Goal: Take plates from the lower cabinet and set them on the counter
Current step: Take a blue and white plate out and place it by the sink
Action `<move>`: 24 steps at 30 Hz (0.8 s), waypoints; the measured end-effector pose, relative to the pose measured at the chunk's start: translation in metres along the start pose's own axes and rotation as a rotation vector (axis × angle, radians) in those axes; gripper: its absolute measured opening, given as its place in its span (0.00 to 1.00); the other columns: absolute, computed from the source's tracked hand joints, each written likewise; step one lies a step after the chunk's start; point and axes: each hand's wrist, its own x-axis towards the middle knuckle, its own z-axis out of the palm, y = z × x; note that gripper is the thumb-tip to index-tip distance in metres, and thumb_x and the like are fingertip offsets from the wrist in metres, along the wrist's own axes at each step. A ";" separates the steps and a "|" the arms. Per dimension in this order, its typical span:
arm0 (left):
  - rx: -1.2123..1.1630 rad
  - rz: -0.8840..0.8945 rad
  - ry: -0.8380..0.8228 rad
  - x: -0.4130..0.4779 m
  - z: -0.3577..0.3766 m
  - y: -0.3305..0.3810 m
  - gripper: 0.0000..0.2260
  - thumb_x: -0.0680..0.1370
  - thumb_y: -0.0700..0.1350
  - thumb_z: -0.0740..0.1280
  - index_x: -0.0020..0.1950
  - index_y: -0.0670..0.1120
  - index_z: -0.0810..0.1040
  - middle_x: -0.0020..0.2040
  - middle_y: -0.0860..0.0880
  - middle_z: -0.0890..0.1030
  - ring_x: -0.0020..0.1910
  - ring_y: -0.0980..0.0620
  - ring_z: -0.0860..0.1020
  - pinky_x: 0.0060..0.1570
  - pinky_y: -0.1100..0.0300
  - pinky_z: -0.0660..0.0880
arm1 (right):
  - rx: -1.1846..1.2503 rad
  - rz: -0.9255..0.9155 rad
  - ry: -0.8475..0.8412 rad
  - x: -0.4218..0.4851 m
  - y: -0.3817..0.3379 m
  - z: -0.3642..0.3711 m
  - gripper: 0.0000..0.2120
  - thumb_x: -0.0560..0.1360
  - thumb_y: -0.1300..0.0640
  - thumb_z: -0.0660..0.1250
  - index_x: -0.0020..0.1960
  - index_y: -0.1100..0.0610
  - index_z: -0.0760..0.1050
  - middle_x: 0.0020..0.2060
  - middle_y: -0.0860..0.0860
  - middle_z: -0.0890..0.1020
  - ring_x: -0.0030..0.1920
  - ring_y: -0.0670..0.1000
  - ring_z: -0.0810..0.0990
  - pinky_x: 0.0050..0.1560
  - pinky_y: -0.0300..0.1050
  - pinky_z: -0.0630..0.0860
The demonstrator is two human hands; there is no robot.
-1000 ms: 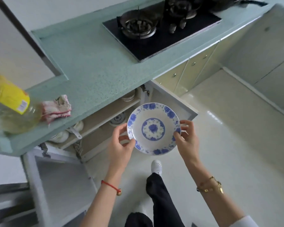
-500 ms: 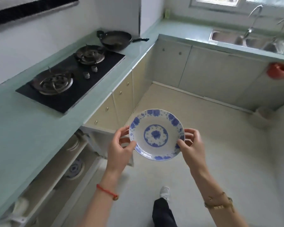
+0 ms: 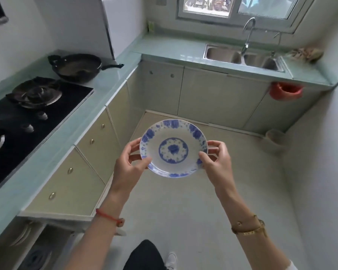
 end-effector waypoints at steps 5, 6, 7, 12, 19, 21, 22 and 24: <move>0.018 0.022 -0.008 0.091 0.016 0.004 0.26 0.67 0.42 0.70 0.65 0.53 0.77 0.61 0.53 0.82 0.61 0.50 0.80 0.57 0.45 0.80 | 0.037 0.021 0.008 0.082 -0.002 0.022 0.11 0.73 0.65 0.64 0.54 0.56 0.72 0.45 0.52 0.79 0.45 0.51 0.81 0.36 0.42 0.81; 0.019 0.024 -0.011 0.111 0.019 0.003 0.26 0.67 0.42 0.70 0.65 0.54 0.77 0.61 0.53 0.81 0.61 0.49 0.79 0.57 0.45 0.80 | 0.036 0.025 0.012 0.102 -0.002 0.029 0.11 0.73 0.65 0.64 0.54 0.56 0.72 0.45 0.51 0.79 0.45 0.51 0.81 0.36 0.41 0.81; 0.020 0.026 -0.012 0.137 0.021 0.003 0.26 0.67 0.42 0.70 0.65 0.54 0.77 0.61 0.53 0.81 0.61 0.49 0.79 0.57 0.47 0.80 | 0.035 0.028 0.016 0.125 -0.002 0.038 0.11 0.73 0.65 0.64 0.54 0.56 0.72 0.45 0.51 0.79 0.45 0.50 0.81 0.36 0.41 0.81; 0.021 0.053 -0.017 0.252 0.026 0.013 0.25 0.67 0.41 0.69 0.64 0.53 0.77 0.60 0.53 0.82 0.60 0.50 0.80 0.59 0.49 0.79 | 0.027 0.016 0.022 0.230 -0.009 0.086 0.10 0.73 0.65 0.63 0.52 0.56 0.73 0.44 0.49 0.80 0.42 0.47 0.81 0.35 0.40 0.81; 0.052 0.075 -0.082 0.429 0.030 0.047 0.24 0.70 0.37 0.70 0.65 0.51 0.76 0.59 0.53 0.82 0.60 0.53 0.79 0.63 0.48 0.77 | 0.034 0.006 0.071 0.383 -0.036 0.156 0.10 0.72 0.63 0.65 0.50 0.53 0.74 0.41 0.48 0.81 0.38 0.41 0.81 0.33 0.35 0.77; 0.061 0.067 -0.096 0.474 0.035 0.052 0.24 0.73 0.33 0.70 0.66 0.51 0.76 0.59 0.53 0.81 0.61 0.52 0.79 0.64 0.47 0.76 | 0.024 0.003 0.096 0.422 -0.042 0.170 0.09 0.72 0.63 0.65 0.51 0.53 0.74 0.40 0.48 0.81 0.36 0.38 0.80 0.32 0.33 0.76; 0.065 0.061 -0.102 0.496 0.038 0.053 0.24 0.74 0.32 0.69 0.66 0.51 0.75 0.59 0.53 0.81 0.61 0.52 0.79 0.64 0.48 0.76 | 0.015 0.001 0.111 0.442 -0.045 0.177 0.09 0.72 0.63 0.65 0.51 0.54 0.74 0.40 0.48 0.81 0.35 0.38 0.79 0.32 0.33 0.76; 0.069 0.046 -0.113 0.537 0.044 0.055 0.24 0.74 0.32 0.69 0.66 0.51 0.75 0.60 0.53 0.81 0.61 0.53 0.78 0.63 0.50 0.76 | -0.002 0.008 0.131 0.479 -0.049 0.188 0.10 0.72 0.63 0.65 0.52 0.55 0.74 0.40 0.49 0.81 0.37 0.40 0.80 0.34 0.35 0.77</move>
